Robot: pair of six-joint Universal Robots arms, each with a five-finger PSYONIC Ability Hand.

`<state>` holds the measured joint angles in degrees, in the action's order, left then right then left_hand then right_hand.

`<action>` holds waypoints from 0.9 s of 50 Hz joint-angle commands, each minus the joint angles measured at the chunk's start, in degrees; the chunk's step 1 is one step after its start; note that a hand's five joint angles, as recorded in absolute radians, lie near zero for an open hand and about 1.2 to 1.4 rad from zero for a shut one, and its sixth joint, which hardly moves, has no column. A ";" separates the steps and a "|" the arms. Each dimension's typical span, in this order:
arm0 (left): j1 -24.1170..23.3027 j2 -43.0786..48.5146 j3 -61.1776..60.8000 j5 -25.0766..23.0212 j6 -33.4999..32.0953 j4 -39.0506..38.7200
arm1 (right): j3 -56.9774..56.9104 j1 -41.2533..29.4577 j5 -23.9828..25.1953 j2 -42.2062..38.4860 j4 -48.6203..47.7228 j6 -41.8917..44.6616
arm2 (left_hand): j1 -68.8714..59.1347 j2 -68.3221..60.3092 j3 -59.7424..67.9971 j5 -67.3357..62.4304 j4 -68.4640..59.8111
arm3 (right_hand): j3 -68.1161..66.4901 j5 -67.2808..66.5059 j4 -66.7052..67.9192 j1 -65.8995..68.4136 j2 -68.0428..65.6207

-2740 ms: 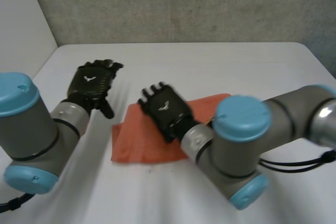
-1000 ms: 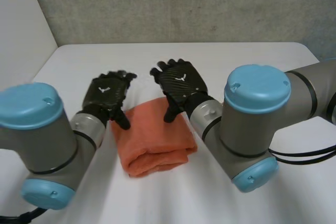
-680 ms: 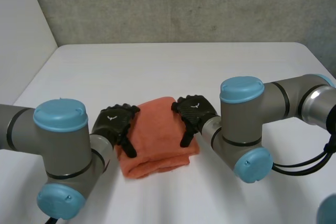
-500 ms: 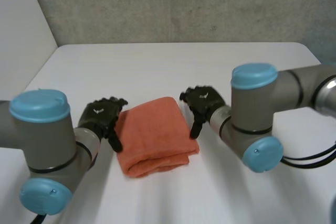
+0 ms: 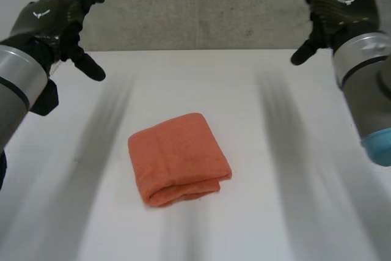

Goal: Fold the laundry

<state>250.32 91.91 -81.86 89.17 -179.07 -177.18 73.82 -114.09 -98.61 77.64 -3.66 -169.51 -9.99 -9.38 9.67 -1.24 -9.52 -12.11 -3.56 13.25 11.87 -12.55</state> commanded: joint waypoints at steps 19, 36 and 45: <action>0.43 1.00 4.86 -2.60 3.90 0.26 | 0.80 0.89 0.70 1.20 2.17 -0.03 | -0.01 -0.62 0.33 1.24 -0.48 | 2.11 3.56 -3.25 -1.87 2.55; -0.36 2.23 5.13 -3.56 4.16 0.17 | 1.85 0.71 1.05 0.85 1.91 0.06 | -0.01 -0.62 0.33 1.24 -0.48 | 2.11 3.56 -3.25 -1.87 2.55; -0.62 1.43 3.98 -3.56 4.16 0.17 | 2.20 0.63 1.13 0.67 1.47 0.06 | -0.01 -0.62 0.33 1.24 -0.48 | 2.11 3.56 -3.25 -1.87 2.55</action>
<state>250.04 93.79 -77.18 85.58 -174.79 -177.01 75.84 -113.38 -97.55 78.36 -1.94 -169.46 -9.99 -9.38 9.67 -1.24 -9.52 -12.11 -3.56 13.25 11.87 -12.55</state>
